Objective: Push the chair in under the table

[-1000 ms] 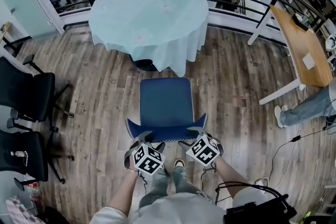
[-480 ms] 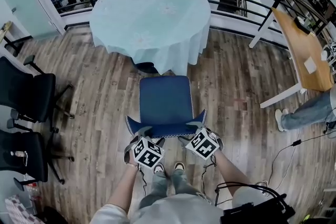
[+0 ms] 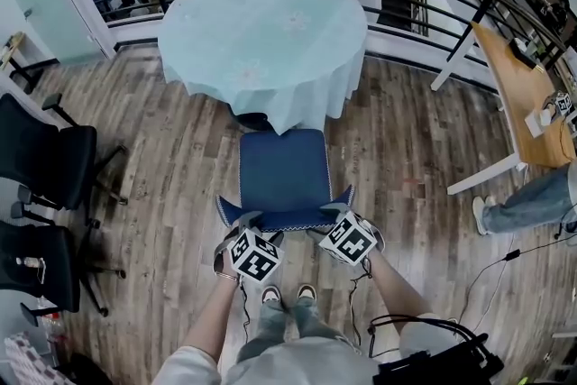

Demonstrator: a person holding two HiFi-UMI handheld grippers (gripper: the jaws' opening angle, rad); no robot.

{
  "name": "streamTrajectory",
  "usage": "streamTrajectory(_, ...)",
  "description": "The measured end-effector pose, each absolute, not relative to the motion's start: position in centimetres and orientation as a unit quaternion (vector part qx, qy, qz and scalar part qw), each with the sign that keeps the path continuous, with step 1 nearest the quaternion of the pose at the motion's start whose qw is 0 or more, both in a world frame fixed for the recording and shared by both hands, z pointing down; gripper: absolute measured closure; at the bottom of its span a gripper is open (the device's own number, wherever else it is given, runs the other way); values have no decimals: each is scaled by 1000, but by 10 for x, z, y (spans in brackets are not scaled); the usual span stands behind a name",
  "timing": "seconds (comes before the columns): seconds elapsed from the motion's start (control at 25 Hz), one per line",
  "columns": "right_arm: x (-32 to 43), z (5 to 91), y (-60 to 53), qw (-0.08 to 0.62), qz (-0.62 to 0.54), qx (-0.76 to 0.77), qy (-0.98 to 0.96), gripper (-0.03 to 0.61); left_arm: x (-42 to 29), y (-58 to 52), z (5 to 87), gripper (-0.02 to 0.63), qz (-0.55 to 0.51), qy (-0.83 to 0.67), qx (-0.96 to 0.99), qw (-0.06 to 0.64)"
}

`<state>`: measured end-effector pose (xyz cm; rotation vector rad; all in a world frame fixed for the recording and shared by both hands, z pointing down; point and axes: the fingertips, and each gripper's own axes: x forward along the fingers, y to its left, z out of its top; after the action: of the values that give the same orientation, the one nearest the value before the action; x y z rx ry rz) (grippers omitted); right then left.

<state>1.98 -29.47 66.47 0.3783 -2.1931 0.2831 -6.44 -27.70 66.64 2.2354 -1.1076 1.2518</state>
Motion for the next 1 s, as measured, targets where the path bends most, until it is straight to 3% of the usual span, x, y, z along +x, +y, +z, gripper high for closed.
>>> streamTrajectory(1.0, 4, 663, -383, 452, 116, 143, -873, 334, -83, -363, 670, 366, 483, -392, 767, 154)
